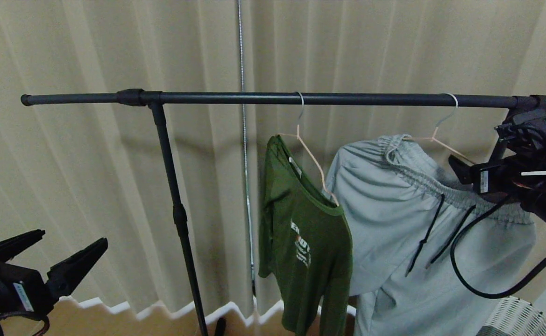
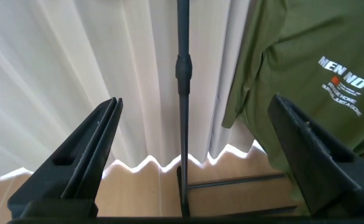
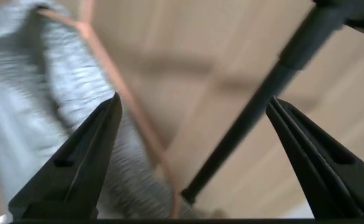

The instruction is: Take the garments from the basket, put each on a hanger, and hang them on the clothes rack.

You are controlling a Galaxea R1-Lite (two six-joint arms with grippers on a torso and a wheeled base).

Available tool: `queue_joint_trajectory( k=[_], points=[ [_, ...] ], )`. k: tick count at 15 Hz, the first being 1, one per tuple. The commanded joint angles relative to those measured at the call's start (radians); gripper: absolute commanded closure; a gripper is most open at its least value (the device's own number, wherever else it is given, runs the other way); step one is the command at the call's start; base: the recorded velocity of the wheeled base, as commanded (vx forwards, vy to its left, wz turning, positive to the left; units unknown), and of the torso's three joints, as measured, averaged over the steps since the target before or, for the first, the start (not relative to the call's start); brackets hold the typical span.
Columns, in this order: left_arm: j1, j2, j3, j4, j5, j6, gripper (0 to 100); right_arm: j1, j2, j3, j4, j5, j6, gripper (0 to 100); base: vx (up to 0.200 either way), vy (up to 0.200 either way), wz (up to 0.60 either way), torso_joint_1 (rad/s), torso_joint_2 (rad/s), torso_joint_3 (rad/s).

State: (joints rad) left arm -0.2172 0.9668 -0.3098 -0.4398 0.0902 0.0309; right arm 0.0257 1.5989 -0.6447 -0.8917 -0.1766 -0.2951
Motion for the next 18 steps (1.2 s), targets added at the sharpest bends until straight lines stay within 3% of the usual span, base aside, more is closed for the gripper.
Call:
queue_joint_trajectory(
  k=[1, 7, 13, 16, 18],
  points=[
    [-0.001, 0.003, 0.001, 0.0, 0.0, 0.0, 0, 0.0, -0.024, 0.051, -0.032, 0.026, 0.001, 0, 0.0, 0.0, 0.0, 0.0, 0.0, 0.0],
    [-0.001, 0.015, 0.008, -0.002, 0.0, 0.0, 0, 0.016, 0.004, 0.201, -0.355, 0.069, 0.002, 0, 0.0, 0.0, 0.0, 0.0, 0.0, 0.0],
    [0.009, -0.063, 0.078, 0.0, 0.002, -0.046, 0, 0.014, -0.017, 0.339, -0.569, 0.091, 0.14, 0, 0.0, 0.0, 0.0, 0.0, 0.0, 0.0],
    [0.073, -0.08, 0.077, 0.0, 0.003, -0.046, 0, 0.008, -0.106, 0.487, -0.679, 0.091, 0.143, 0, 0.0, 0.0, 0.0, 0.0, 0.0, 0.0],
    [0.154, -0.119, 0.078, 0.001, 0.002, -0.046, 0, 0.016, -0.235, 0.548, -0.658, 0.095, 0.136, 0, 0.0, 0.0, 0.0, 0.0, 0.0, 0.0]
  ],
)
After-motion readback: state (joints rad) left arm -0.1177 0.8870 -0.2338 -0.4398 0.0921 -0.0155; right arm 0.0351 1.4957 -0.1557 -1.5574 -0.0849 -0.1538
